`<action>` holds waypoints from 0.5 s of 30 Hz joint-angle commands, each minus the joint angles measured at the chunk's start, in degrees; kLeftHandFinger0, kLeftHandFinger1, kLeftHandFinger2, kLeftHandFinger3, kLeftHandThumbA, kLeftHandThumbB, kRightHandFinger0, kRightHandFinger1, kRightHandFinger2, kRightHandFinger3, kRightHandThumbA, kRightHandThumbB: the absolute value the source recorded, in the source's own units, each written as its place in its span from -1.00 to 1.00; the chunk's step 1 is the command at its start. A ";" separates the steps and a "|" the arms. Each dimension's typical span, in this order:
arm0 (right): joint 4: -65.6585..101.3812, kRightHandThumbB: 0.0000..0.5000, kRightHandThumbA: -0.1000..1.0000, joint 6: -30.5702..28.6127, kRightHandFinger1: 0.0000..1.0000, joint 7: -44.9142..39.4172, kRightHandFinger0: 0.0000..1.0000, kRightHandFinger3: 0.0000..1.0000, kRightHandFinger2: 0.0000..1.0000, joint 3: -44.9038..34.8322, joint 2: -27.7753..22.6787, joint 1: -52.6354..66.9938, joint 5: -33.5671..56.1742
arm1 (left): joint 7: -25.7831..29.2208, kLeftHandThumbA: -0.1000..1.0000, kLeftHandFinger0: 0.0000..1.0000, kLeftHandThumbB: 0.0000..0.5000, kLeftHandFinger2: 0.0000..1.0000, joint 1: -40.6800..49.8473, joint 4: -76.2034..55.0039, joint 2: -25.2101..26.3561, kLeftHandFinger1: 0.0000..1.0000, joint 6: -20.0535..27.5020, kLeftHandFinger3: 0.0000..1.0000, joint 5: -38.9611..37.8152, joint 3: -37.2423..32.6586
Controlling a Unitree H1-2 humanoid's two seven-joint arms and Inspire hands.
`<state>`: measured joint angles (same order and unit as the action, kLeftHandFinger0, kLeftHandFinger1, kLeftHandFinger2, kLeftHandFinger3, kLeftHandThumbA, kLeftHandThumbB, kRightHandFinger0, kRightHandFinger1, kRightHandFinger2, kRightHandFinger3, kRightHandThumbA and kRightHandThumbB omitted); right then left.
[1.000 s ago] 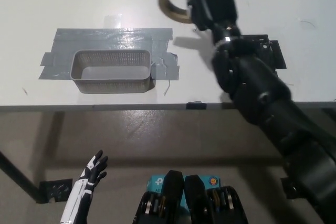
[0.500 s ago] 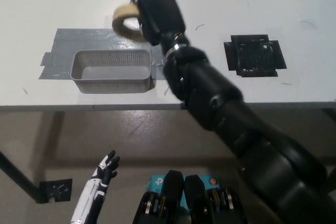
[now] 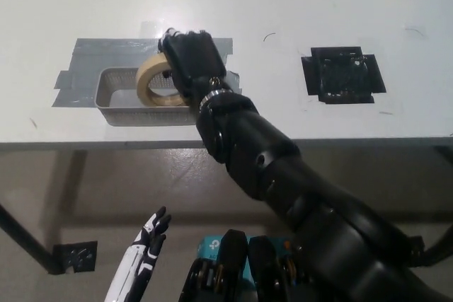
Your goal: The robot picks the tape placed on the black area with right hand and places it in the small grey container.
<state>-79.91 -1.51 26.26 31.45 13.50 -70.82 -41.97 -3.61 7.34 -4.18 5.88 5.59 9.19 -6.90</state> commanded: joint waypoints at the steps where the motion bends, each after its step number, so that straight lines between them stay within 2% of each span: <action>1: 0.23 -0.09 -1.00 0.24 -0.62 -0.93 -1.00 -0.18 0.22 -0.03 1.10 -2.74 1.34 | 0.26 1.00 1.00 -0.55 1.00 -0.58 -1.74 0.23 1.00 1.07 1.00 1.51 -0.33; 3: 0.22 -0.07 -1.00 0.02 -0.76 -0.20 -1.00 -0.24 0.12 0.35 1.14 -2.67 1.07 | 0.06 1.00 1.00 -0.55 1.00 -0.74 -1.64 0.43 1.00 1.39 1.00 1.50 -0.36; 4: 0.27 -0.10 -1.00 -0.24 -0.79 0.47 -1.00 -0.33 0.15 0.38 1.14 -2.54 1.06 | 0.05 1.00 1.00 -0.55 1.00 -0.81 -1.52 0.29 1.00 1.50 1.00 1.29 -0.36; 5: 0.22 -0.06 -1.00 -0.02 -0.79 1.45 -1.00 -0.30 0.17 0.36 1.15 -2.33 1.03 | 0.02 1.00 1.00 -0.57 1.00 -0.91 -1.44 0.34 1.00 1.71 1.00 1.53 -0.51; 6: 0.03 -0.26 -0.90 1.06 -0.48 0.59 -0.84 0.03 0.58 0.83 1.21 -2.46 0.60 | -0.19 1.00 1.00 -0.58 1.00 -0.93 -1.47 0.40 1.00 1.63 1.00 1.39 -0.60; 7: -0.08 0.06 -0.36 1.86 0.32 -1.73 -0.23 0.91 1.00 0.39 1.34 -2.77 1.24 | -0.30 1.00 1.00 -0.60 1.00 -0.98 -1.51 0.53 1.00 1.62 1.00 1.44 -0.65; 8: -0.13 0.05 -0.22 2.37 0.48 -4.62 -0.02 1.00 1.00 -0.52 1.46 -3.21 2.47 | -0.25 1.00 1.00 -0.60 1.00 -1.18 -1.41 0.63 1.00 1.74 1.00 1.65 -0.68; 9: 0.17 0.30 0.00 2.54 1.00 -10.49 1.00 1.00 1.00 -2.54 1.47 -3.94 5.03 | -0.33 1.00 1.00 -0.59 1.00 -1.13 -1.56 0.67 1.00 1.63 1.00 1.51 -0.67; 10: 0.54 0.92 0.28 3.94 1.00 -16.59 1.00 1.00 1.00 -2.69 1.24 -5.10 5.40 | -0.42 1.00 1.00 -0.54 1.00 -1.06 -1.91 0.75 1.00 1.21 1.00 1.70 -0.74; 11: 0.79 1.00 0.31 4.70 1.00 -19.76 1.00 1.00 1.00 -2.87 1.06 -5.75 5.64 | -0.42 1.00 1.00 -0.54 1.00 -1.06 -1.99 0.69 1.00 1.08 1.00 1.73 -0.79; 15: 4.24 1.00 0.37 4.59 1.00 -30.54 1.00 1.00 1.00 -3.54 -1.18 -7.87 7.31 | -0.72 1.00 1.00 -0.53 1.00 -1.53 -1.76 0.68 1.00 0.80 1.00 0.75 -0.52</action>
<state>-79.99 0.53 16.28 29.85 13.47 -70.89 -39.55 -3.66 6.74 -4.15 5.93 5.51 10.08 -7.33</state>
